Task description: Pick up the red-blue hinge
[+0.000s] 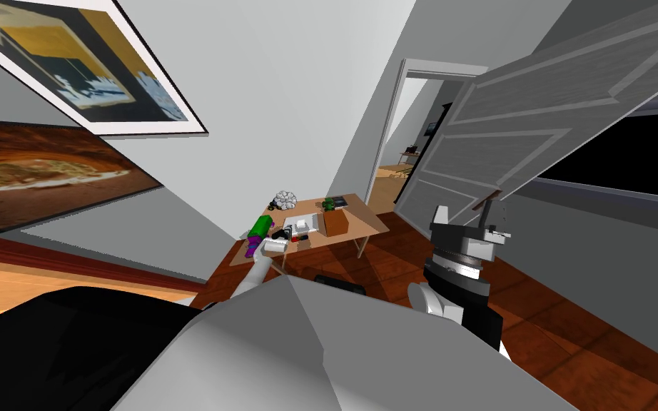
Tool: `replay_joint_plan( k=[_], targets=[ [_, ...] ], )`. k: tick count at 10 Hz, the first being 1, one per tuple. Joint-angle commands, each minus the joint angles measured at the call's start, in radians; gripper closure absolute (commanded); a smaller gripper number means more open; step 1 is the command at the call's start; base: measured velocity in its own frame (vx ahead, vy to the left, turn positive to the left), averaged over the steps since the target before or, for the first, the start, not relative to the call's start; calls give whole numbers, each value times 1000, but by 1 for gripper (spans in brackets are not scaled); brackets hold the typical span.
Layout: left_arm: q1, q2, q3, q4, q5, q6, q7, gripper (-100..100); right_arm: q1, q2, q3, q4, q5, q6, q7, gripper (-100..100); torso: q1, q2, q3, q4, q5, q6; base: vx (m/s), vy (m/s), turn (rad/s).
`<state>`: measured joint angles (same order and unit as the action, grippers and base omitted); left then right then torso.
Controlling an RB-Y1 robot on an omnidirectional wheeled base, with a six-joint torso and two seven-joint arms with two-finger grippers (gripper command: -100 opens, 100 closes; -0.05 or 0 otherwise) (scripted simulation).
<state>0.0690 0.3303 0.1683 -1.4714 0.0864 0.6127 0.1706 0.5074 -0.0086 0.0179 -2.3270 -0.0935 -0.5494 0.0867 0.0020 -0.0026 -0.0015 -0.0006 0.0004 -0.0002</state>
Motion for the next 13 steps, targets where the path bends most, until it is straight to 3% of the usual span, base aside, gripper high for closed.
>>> replay_joint_plan(
  k=[1, 5, 8, 11, 13],
  targets=[
    [-10, -1, 1, 18, 6, 28, -11, -100, 0, 0, 0, 0, 0, 0, 0, 0, 0, 0, 0, 0, 0, 0, 32, 25, 5],
    [-90, -29, 1, 147, 33, 136, -80, -100, 0, 0, 0, 0, 0, 0, 0, 0, 1, -1, -1, 0, 0, 0, 48, 41, 15],
    [-109, -37, 1, 177, 41, 159, -98, -100, 0, 0, 0, 0, 0, 0, 0, 0, 1, 1, 0, 0, 0, 0, 22, 37, 5],
    [-161, -60, -2, 257, 61, 219, -150, -100, 0, 0, 0, 0, 0, 0, 0, 0, 1, 0, 0, 0, 0, 0, 37, 36, 12],
    [-176, -67, -4, 282, 67, 237, -165, -100, 0, 0, 0, 0, 0, 0, 0, 0, 0, 0, 0, 0, 0, 0, 32, 30, 3]
  ],
)
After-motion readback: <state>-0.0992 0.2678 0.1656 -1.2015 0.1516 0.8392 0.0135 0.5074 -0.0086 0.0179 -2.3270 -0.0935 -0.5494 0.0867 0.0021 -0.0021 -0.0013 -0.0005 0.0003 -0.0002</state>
